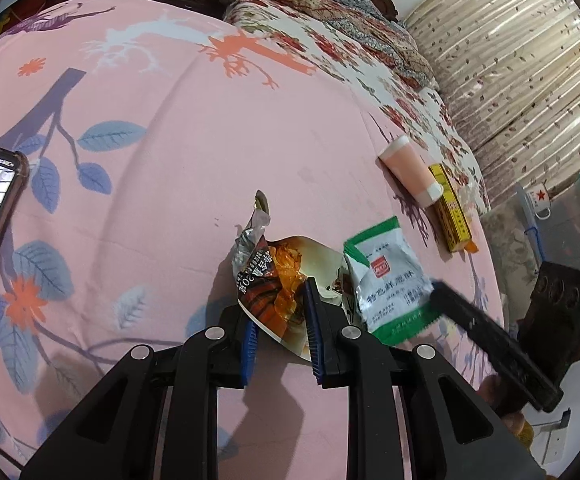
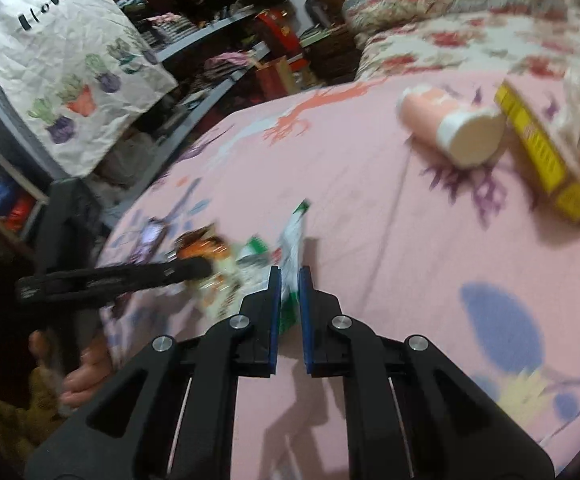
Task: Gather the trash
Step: 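Lift the foil wrapper with the left tool while the right tool lifts the green wrapper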
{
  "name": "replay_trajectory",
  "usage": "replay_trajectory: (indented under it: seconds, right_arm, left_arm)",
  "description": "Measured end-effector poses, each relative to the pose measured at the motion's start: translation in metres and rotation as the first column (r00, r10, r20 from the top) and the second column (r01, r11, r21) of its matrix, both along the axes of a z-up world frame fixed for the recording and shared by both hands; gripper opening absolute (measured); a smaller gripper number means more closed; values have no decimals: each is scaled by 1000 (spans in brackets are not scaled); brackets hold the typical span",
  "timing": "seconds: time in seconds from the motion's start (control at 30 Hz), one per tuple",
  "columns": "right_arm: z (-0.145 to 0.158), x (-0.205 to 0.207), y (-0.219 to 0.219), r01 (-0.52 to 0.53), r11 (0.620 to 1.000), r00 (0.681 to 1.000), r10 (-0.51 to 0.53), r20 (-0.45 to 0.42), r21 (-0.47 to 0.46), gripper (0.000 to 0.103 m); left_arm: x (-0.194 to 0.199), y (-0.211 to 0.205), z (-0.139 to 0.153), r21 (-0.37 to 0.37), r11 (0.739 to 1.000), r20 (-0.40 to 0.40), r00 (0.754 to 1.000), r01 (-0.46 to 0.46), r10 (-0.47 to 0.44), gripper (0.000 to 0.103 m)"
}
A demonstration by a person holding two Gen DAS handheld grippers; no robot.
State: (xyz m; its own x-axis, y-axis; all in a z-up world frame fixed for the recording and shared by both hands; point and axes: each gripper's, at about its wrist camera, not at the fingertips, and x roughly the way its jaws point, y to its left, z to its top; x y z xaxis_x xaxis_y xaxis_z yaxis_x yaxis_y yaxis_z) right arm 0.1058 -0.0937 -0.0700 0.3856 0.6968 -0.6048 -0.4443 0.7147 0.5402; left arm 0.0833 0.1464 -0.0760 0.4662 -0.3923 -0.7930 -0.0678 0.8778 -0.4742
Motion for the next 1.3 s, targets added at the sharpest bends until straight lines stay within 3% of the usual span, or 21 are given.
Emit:
replay_trajectory:
  seconds: [0.2, 0.63, 0.7, 0.77, 0.83, 0.9, 0.93, 0.97, 1.07, 1.17, 1.3]
  right_arm:
    - [-20, 0, -7, 0, 988, 991, 20, -131, 152, 14]
    - [-35, -6, -18, 57, 987, 988, -34, -149, 148, 14]
    - [-35, -6, -18, 56, 987, 988, -33, -153, 148, 19]
    - [-36, -6, -21, 72, 986, 986, -48, -159, 152, 48]
    - [-31, -8, -24, 84, 984, 990, -64, -128, 160, 61]
    - [-26, -7, -20, 67, 987, 994, -53, -101, 143, 59]
    - [-25, -6, -18, 61, 988, 994, -46, -101, 143, 52]
    - [-26, -4, -17, 54, 988, 993, -38, -110, 147, 37]
    - [-33, -1, -16, 48, 989, 989, -27, -148, 141, 17]
    - [-36, -3, -22, 65, 985, 986, -39, -160, 157, 11]
    - [-28, -7, -44, 117, 973, 985, -87, -151, 201, 11]
  left_arm:
    - [-1, -16, 2, 29, 999, 1, 1000, 19, -19, 19]
    - [-2, -18, 1, 33, 999, -2, 1000, 28, -28, 21]
    - [-1, -19, 1, 34, 999, -2, 1000, 27, -27, 21]
    - [-2, -20, 1, 32, 999, -3, 999, 32, -32, 21]
    - [-2, -23, 1, 36, 999, -2, 999, 40, -40, 21]
    - [-3, -28, 1, 39, 998, -1, 999, 47, -47, 21]
    - [-3, -29, 1, 41, 998, 0, 999, 50, -50, 21]
    - [-3, -30, 1, 40, 998, -1, 999, 53, -53, 21]
    - [-4, -33, 1, 43, 998, -2, 998, 56, -56, 21]
    - [-4, -34, 1, 40, 998, -2, 998, 56, -56, 21]
    - [-5, -34, 2, 19, 998, -1, 998, 60, -60, 20]
